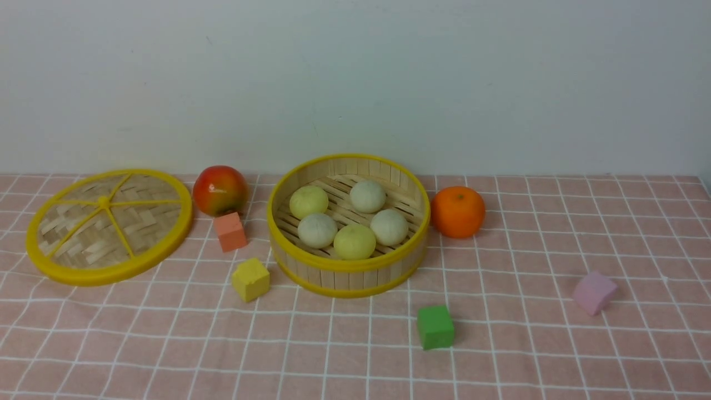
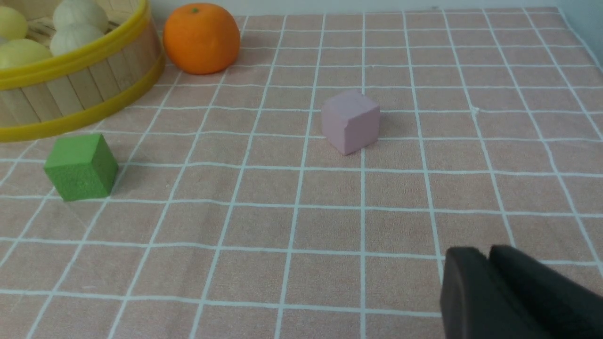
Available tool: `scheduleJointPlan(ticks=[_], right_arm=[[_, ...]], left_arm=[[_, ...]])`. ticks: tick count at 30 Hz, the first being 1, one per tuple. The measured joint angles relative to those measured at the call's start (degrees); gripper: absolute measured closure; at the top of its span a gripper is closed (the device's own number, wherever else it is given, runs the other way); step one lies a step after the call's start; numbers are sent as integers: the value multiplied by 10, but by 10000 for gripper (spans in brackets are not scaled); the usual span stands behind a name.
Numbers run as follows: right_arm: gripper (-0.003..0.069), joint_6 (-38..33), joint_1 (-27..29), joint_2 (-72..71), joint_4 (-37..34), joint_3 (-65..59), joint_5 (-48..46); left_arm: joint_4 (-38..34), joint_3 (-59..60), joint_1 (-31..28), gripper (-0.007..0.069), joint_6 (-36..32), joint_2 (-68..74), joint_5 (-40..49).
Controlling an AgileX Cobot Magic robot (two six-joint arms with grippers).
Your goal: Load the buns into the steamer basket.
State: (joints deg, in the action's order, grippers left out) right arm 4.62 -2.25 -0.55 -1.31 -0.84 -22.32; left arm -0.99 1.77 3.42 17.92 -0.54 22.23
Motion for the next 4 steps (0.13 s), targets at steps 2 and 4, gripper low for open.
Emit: scheduleJointPlan(ticks=[2,4], right_arm=[[578,0,0,0,0,0,0],[575,1,0,0,0,0,0]], left_arm=[[0,0,0,637,0,0,0],[0,0,0,637,0,0,0]])
